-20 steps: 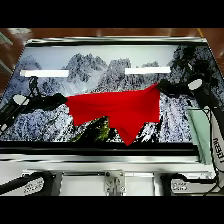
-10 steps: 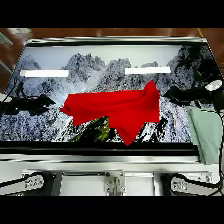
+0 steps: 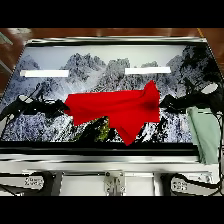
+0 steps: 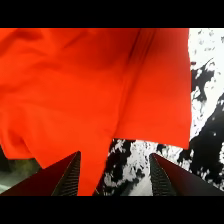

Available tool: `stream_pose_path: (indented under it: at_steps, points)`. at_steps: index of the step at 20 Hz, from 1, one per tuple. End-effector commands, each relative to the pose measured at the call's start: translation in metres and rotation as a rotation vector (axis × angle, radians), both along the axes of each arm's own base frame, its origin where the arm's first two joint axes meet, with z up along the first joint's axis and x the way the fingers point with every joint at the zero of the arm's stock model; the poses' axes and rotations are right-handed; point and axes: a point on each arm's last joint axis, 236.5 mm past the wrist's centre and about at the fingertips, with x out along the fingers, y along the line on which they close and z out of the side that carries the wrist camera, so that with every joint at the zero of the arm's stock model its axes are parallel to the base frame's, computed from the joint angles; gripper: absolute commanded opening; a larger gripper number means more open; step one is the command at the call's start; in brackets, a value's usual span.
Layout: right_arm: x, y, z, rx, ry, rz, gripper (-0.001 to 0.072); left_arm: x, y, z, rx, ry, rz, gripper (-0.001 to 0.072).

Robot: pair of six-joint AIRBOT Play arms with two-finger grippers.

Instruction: Fold the shirts.

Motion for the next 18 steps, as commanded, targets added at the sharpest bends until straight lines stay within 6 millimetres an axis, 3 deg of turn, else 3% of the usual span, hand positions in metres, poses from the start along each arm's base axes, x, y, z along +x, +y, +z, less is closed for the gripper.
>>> stream_pose_path:
  at_steps: [1, 2, 6, 9, 11, 13, 18]
  points:
    - [-0.029, 0.005, -0.012, 0.014, 0.125, 0.064, 0.0549, 0.013, -0.001, -0.006, 0.028, -0.038, 0.023, 0.0176]
    - [-0.037, 0.01, -0.015, 0.038, 0.159, 0.073, 0.064, 0.012, -0.002, -0.006, 0.033, -0.045, 0.003, 0.0043]
    - [-0.075, 0.03, -0.04, 0.108, 0.284, 0.073, 0.0661, 0.002, -0.01, -0.001, 0.033, -0.051, -0.104, 0.0045]
    - [-0.092, 0.06, -0.06, 0.119, 0.311, 0.093, 0.0661, -0.001, -0.013, 0.01, 0.034, -0.073, -0.145, 0.0045]
    - [-0.087, 0.073, -0.073, 0.085, 0.282, 0.087, 0.0659, -0.005, -0.017, 0.018, 0.043, -0.101, -0.217, 0.0045]
    - [-0.082, 0.091, -0.079, 0.111, 0.286, 0.062, 0.0606, -0.005, -0.018, 0.027, 0.044, -0.118, -0.23, 0.0045]
    - [-0.06, 0.137, -0.095, 0.166, 0.237, 0.01, 0.0606, -0.003, -0.018, 0.043, 0.062, -0.168, -0.253, 0.0045]
